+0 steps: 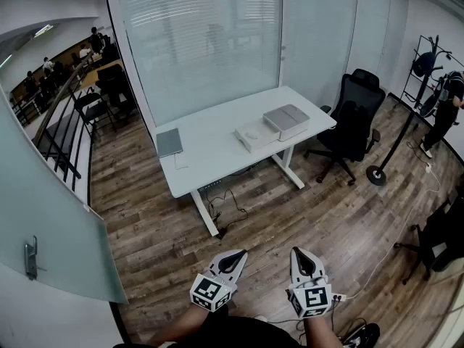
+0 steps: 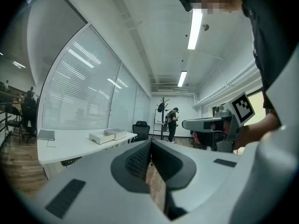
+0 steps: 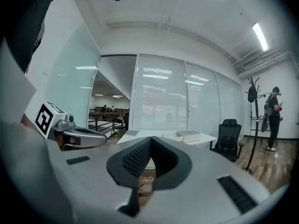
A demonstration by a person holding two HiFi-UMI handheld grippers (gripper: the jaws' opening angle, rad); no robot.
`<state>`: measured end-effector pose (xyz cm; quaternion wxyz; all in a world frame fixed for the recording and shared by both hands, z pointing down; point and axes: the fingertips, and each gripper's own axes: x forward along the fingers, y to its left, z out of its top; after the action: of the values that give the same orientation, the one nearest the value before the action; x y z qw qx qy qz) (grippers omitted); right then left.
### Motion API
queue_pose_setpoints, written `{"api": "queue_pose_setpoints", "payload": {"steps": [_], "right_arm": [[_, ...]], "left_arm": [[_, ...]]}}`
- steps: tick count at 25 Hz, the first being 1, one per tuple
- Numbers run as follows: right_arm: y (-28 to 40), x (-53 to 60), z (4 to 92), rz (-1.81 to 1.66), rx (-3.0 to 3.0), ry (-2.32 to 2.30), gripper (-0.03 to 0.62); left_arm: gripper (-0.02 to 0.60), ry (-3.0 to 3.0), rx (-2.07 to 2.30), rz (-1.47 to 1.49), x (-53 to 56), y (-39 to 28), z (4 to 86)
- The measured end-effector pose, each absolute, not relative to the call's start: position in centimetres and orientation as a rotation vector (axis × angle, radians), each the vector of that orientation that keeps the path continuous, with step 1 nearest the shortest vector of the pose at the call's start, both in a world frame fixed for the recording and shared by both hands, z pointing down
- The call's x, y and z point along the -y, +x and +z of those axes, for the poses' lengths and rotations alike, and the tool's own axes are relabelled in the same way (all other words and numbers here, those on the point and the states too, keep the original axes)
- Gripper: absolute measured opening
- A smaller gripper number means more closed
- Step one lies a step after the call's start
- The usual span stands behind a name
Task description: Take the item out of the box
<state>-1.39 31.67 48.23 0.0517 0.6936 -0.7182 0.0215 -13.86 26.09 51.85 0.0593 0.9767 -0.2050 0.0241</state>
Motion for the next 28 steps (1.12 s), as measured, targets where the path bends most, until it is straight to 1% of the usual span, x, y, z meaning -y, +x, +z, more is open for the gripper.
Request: {"api": "queue_pose_setpoints", "payload": {"steps": [13,20,28], "right_arm": [[-2.5,-33.9,47.4,0.059,2.289,2.113,0.005],[-0.9,-34.8,47.4,0.117,2.265,2.199,0.006],[-1.1,-34.2,48.4,0.118,2.296,2.138,0.006]], "left_arm": [[0.011,2.960,0.692,0.062,-28.6,-15.2,51.1],[0.011,2.980,0.716,0.058,-29.2,-14.6,50.7],[0.011,2.942,0.764,0.103,-29.7,-15.1,52.4]]}}
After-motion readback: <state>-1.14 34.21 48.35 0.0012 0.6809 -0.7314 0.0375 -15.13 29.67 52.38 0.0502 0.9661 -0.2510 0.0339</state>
